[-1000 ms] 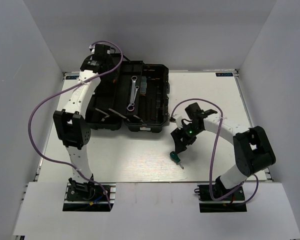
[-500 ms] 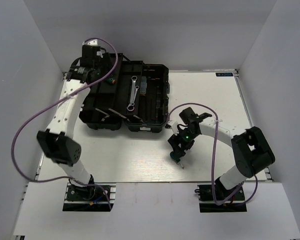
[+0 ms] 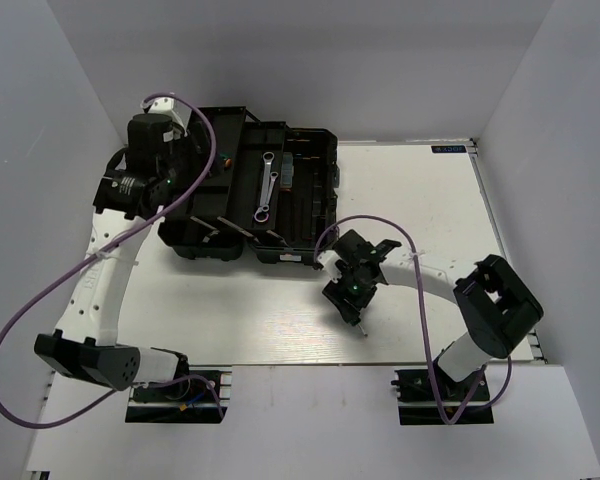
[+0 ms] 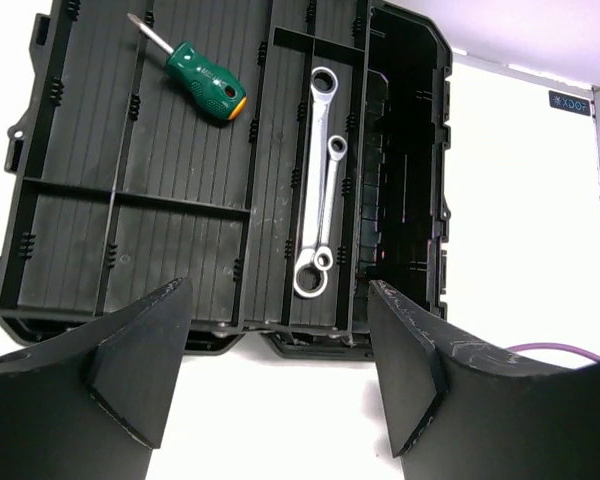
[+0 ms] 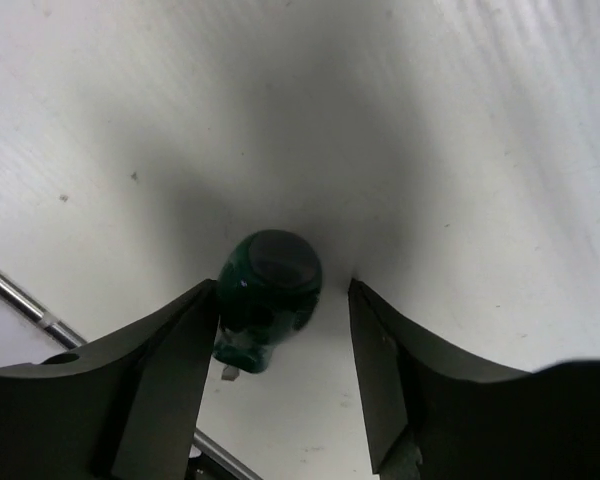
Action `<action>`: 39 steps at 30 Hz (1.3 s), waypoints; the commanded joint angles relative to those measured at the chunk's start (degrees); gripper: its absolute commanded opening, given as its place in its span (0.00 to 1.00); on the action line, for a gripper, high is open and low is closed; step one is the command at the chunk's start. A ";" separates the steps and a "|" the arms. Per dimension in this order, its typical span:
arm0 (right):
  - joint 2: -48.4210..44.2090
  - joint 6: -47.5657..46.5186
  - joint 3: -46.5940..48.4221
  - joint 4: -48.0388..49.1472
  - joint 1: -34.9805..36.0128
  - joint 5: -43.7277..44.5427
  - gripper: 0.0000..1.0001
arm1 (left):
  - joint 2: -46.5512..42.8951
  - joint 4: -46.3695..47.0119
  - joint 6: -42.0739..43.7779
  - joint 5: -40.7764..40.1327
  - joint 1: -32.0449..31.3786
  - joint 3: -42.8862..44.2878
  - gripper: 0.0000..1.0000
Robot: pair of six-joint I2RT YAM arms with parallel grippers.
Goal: Sort the tools into containers
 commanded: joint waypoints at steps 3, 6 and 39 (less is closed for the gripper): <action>4.88 2.39 0.16 3.66 2.26 9.64 0.53 | -4.22 -2.45 0.63 -1.61 0.00 -0.43 0.81; 4.53 1.69 2.18 1.91 2.00 8.51 0.24 | -6.57 -2.97 0.63 -1.61 0.00 -0.95 0.81; 41.35 29.54 87.17 38.96 -1.08 -11.72 0.00 | -23.90 7.22 -0.86 -3.98 0.00 -11.14 0.82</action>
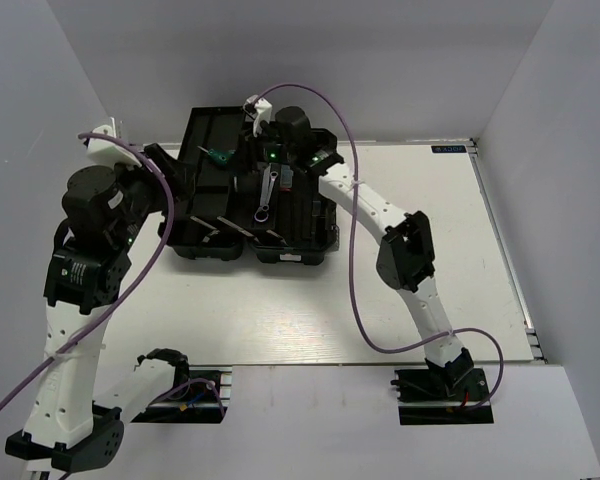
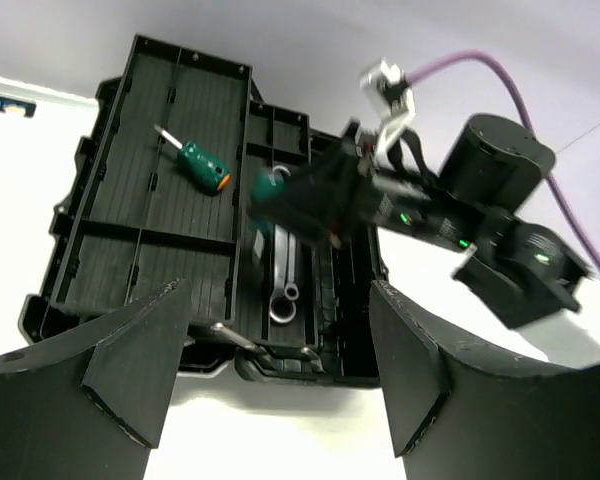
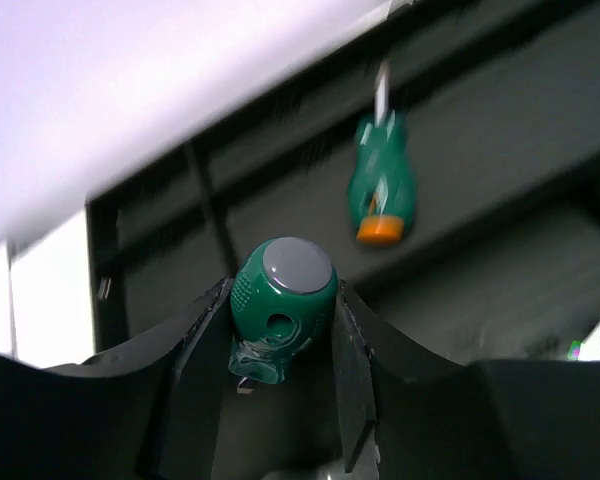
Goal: Sort the tools into containers
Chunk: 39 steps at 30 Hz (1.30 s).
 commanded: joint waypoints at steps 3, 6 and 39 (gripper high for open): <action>-0.21 6.88 5.85 20.00 0.93 3.68 0.00 | -1.79 -0.34 -0.95 -1.12 0.00 -2.35 0.82; -0.82 7.85 4.88 21.76 1.02 2.80 0.00 | -1.79 -0.34 -0.95 -1.64 0.00 -2.96 0.82; 1.11 -0.41 0.58 24.05 1.46 1.74 0.90 | -1.79 -3.06 -10.87 -8.14 0.00 -10.43 0.82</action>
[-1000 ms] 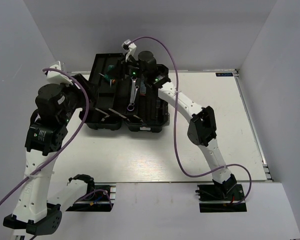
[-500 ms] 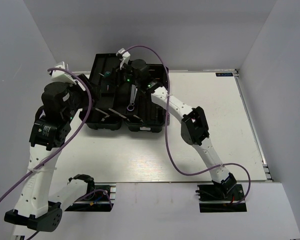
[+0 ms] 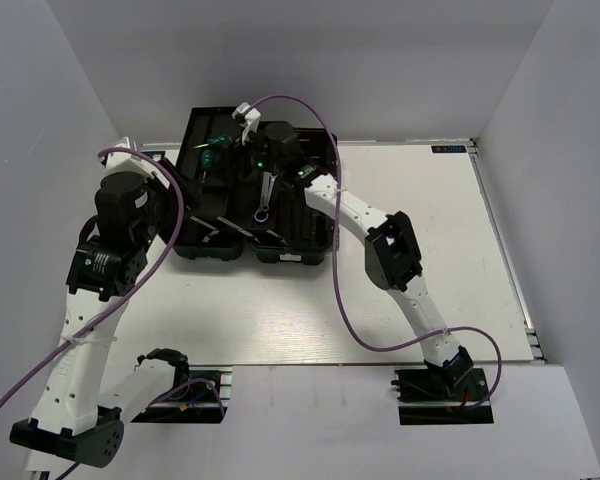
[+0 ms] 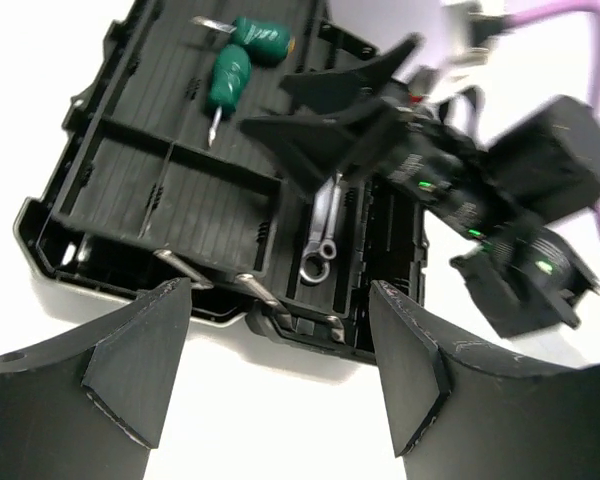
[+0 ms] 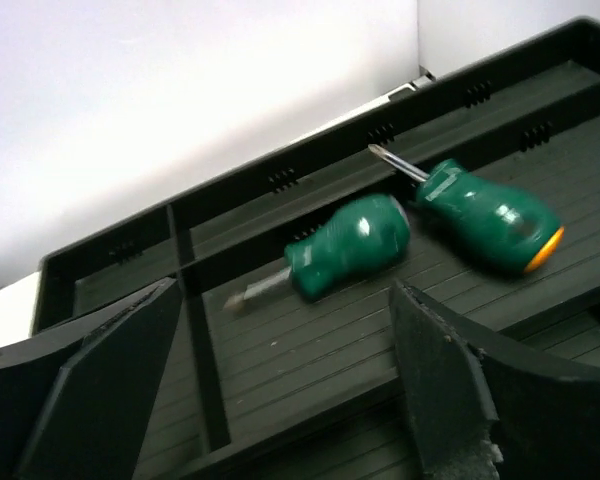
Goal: Sort the tools into containers
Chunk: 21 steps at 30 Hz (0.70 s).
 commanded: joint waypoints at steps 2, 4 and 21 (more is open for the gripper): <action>-10.32 -1.44 -1.72 3.77 -1.49 -1.84 0.85 | -1.18 -1.28 -5.96 -5.89 0.53 -2.65 0.82; -14.36 -1.27 -4.61 3.86 -1.93 -2.55 0.70 | -1.18 -1.27 -8.25 -8.09 0.53 -5.19 0.79; -35.65 -17.52 -27.21 -37.79 -16.60 -3.24 0.08 | 13.76 4.62 -19.78 -9.17 15.01 -8.81 0.35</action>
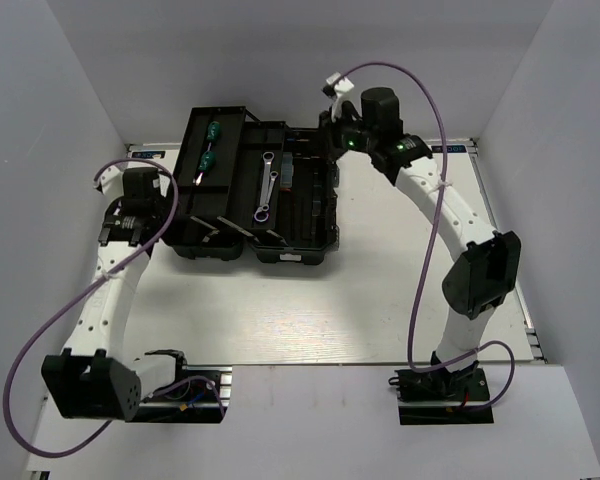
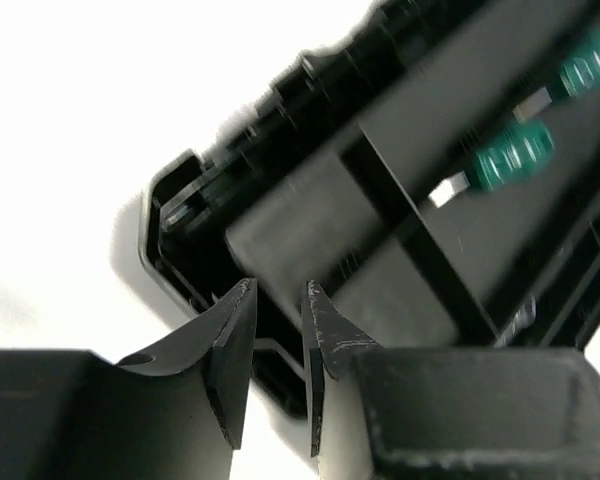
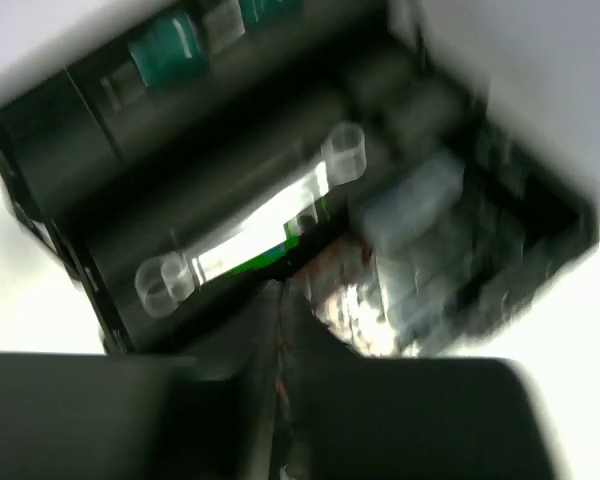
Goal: Sort the tools into containers
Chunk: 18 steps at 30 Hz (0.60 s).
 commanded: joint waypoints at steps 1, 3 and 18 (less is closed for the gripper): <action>-0.40 -3.49 -3.74 -14.52 -2.53 -2.31 0.00 | 1.42 2.39 -0.94 3.69 5.52 2.14 0.35; -1.89 -4.63 -7.08 -16.02 -4.21 -4.14 0.00 | 2.03 3.62 -1.46 7.20 7.98 1.52 0.35; -0.06 -7.71 -10.96 -24.01 -10.10 -13.29 0.38 | 22.66 19.87 6.52 37.96 23.29 0.64 0.72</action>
